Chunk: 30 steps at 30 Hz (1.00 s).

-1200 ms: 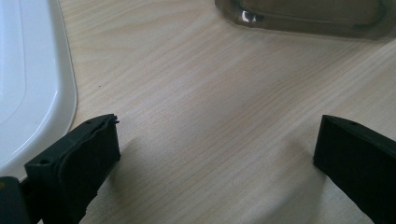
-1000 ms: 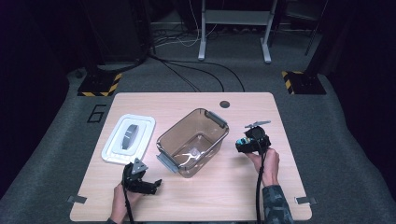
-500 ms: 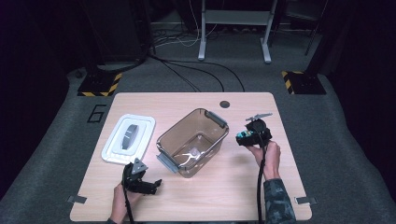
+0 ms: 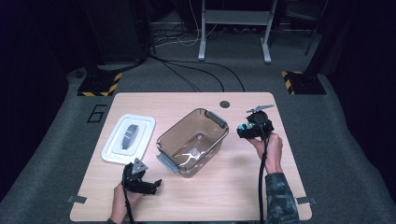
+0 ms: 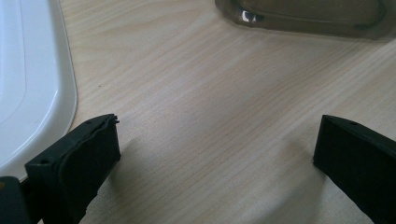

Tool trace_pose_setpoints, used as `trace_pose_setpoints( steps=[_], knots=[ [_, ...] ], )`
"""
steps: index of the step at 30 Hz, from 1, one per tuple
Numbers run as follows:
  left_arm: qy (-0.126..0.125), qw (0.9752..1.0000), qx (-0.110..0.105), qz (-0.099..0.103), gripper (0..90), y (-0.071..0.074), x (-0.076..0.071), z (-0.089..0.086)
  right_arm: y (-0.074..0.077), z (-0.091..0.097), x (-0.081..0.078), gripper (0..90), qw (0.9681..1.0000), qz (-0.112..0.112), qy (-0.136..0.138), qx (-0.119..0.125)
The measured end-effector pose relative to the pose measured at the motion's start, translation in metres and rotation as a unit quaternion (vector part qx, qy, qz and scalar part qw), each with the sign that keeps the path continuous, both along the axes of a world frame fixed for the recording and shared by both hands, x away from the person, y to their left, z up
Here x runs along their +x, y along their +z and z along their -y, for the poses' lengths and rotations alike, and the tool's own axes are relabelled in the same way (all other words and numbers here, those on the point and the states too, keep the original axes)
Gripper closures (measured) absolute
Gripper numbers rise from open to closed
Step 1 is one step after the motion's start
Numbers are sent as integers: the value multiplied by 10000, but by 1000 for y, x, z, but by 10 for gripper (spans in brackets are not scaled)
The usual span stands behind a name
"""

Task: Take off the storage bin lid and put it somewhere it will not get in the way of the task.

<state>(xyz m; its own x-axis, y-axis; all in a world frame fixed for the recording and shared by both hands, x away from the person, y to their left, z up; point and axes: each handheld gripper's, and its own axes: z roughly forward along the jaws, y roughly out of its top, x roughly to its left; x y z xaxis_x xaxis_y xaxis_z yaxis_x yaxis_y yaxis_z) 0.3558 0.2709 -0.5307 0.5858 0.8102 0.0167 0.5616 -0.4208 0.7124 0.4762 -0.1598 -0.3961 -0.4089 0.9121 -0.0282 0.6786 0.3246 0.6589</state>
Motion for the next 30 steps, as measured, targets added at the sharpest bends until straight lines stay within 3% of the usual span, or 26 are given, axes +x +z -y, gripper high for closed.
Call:
trace_pose_setpoints(
  steps=[18, 30],
  knots=[
    [-3, 10000, 9, 4, 0, 0, 0, 0, 45, -13, 10, 244, 9994, 285, 145, -110],
    [25, 10000, -30, 13, 0, 0, 0, 0, 59, -29, 16, 244, 9986, 399, 328, -126]
  ],
)
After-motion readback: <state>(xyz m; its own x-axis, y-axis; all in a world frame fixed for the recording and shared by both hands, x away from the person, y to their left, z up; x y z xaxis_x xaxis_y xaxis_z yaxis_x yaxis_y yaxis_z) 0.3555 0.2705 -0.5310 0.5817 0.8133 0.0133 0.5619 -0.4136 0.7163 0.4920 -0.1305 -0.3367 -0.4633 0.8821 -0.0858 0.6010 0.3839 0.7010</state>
